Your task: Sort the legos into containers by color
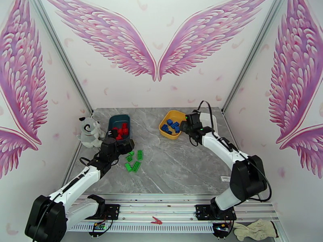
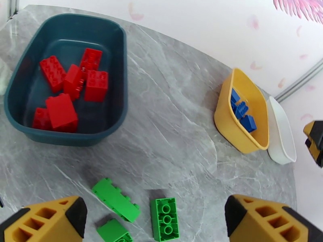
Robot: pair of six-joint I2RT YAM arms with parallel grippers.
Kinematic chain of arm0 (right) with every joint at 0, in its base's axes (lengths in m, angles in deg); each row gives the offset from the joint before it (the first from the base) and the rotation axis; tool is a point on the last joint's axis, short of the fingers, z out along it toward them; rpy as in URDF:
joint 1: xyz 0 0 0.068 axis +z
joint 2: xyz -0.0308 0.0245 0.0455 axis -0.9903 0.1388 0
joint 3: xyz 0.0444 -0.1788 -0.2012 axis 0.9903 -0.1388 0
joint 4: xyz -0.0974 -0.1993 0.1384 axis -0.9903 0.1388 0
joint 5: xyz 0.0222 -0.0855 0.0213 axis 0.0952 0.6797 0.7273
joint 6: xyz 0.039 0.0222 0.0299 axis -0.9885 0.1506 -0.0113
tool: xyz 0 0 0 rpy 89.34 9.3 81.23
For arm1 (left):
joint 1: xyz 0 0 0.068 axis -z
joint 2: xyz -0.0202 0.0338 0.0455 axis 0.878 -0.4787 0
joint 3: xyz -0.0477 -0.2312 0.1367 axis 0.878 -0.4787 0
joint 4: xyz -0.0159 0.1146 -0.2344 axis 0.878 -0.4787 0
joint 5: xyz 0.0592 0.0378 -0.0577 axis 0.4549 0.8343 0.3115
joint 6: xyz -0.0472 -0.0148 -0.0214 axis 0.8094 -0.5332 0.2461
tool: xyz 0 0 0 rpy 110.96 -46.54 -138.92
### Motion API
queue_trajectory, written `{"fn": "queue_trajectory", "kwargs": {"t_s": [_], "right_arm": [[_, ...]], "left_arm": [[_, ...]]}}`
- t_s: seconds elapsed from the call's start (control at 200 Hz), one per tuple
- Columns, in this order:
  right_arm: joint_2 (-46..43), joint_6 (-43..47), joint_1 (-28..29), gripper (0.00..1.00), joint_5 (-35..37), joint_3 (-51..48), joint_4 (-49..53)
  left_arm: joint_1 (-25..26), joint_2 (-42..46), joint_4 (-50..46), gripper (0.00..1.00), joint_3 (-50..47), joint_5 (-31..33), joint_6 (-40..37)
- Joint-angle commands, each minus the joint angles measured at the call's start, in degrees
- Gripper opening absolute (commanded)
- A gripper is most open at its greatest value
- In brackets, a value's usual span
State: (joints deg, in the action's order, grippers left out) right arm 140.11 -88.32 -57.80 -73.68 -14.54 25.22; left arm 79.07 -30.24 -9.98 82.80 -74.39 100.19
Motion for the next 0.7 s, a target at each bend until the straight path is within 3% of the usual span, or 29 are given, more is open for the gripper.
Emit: {"fn": "queue_trajectory", "kwargs": {"t_s": [0.0,0.3,0.48,0.695], "right_arm": [[0.89,3.79,6.41,0.74,-0.38,-1.83,-3.35],[13.57,11.94,21.38,0.72,-12.98,5.72,-3.85],[22.56,14.94,28.52,0.67,-13.11,15.64,-0.82],[31.80,16.29,31.38,0.63,-13.00,26.52,2.91]], "left_arm": [[-2.50,2.48,-0.80,0.96,-1.65,-0.89,1.27],[-12.18,2.63,0.71,0.97,-4.32,-5.79,4.24],[-18.26,0.71,3.43,0.96,-6.35,-9.40,6.58],[-23.22,1.45,5.28,0.97,-8.37,-12.63,8.50]]}}
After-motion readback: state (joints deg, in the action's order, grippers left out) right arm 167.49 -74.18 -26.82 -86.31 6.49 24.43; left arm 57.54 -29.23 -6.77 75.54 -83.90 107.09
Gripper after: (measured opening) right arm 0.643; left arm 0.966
